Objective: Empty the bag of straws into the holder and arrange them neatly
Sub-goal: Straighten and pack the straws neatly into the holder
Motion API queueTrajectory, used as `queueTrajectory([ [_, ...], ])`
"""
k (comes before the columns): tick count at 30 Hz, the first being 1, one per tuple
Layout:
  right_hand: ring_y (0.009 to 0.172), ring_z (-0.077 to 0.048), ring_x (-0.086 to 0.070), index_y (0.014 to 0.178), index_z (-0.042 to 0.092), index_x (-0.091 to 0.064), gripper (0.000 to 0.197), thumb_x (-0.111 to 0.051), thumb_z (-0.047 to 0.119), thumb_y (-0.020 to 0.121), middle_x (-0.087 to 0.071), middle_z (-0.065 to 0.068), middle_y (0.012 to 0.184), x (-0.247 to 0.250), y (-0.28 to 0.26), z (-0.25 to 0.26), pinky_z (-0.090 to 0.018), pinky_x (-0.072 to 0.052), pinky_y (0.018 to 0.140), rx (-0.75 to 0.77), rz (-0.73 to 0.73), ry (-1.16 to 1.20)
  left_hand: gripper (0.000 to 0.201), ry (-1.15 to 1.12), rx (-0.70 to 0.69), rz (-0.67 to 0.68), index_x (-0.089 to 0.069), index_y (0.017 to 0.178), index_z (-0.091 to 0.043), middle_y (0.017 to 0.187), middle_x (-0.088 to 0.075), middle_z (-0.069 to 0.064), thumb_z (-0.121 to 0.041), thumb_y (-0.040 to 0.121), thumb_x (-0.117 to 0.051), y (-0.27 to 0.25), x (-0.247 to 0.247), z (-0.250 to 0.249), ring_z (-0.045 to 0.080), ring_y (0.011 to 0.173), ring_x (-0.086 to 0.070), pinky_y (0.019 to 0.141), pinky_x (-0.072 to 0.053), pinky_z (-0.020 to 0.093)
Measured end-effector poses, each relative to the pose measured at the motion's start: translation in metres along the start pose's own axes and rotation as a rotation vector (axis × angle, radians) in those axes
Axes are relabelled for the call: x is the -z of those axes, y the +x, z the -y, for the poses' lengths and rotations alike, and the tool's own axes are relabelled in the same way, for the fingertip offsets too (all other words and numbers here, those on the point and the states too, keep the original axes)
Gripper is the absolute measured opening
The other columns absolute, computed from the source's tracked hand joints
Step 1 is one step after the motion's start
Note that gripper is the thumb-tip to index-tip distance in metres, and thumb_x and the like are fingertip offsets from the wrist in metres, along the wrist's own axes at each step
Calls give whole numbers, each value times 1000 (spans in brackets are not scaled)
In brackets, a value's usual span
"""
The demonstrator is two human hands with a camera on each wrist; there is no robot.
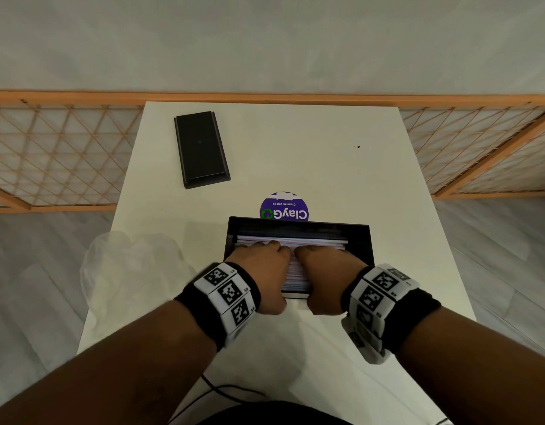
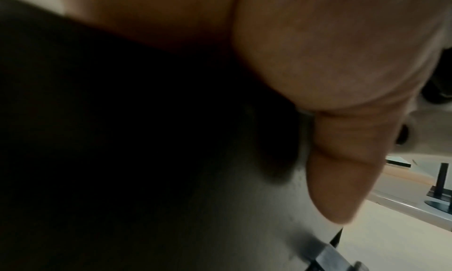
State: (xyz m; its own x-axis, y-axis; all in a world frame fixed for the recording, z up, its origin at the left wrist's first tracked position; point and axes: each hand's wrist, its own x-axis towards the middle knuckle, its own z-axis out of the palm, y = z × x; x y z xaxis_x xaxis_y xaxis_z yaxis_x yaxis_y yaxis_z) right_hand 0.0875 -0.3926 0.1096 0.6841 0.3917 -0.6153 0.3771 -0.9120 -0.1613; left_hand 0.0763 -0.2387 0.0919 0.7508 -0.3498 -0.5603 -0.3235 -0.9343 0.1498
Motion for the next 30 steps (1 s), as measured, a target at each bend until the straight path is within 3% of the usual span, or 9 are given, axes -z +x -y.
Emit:
queueTrajectory([
  [7, 125, -26, -51, 134, 20, -40, 72, -70, 38, 71, -50, -1, 134, -4, 2, 7, -48, -38, 109, -47, 12, -27, 79, -45, 30, -114, -37, 139, -27, 141, -37, -1, -56, 72, -67, -2, -13, -4, 23, 134, -38, 116, -30, 48],
  [12, 125, -27, -48, 136, 23, -40, 77, -73, 43, 68, -48, 1, 135, 0, 5, 9, -49, -38, 108, -54, 15, -26, 79, -63, 35, -79, -38, 138, -27, 136, -46, -2, -57, 70, -68, 2, -10, -3, 22, 129, -46, 112, -36, 48],
  [22, 126, -30, -47, 134, 27, -43, 78, -72, 47, 65, -48, 1, 134, 6, 11, 10, -53, -35, 108, -43, 28, -32, 92, -81, 82, -57, -30, 146, -28, 145, -40, -2, -63, 70, -68, 6, -8, -8, 23, 137, -39, 114, -34, 55],
  [30, 127, -27, -47, 132, 28, -45, 76, -72, 48, 63, -49, 3, 133, -2, 8, 7, -54, -31, 112, -22, -9, -2, 86, -88, 95, -42, -34, 143, -30, 142, -38, -3, -60, 71, -69, 2, -10, -10, 24, 136, -38, 110, -38, 53],
])
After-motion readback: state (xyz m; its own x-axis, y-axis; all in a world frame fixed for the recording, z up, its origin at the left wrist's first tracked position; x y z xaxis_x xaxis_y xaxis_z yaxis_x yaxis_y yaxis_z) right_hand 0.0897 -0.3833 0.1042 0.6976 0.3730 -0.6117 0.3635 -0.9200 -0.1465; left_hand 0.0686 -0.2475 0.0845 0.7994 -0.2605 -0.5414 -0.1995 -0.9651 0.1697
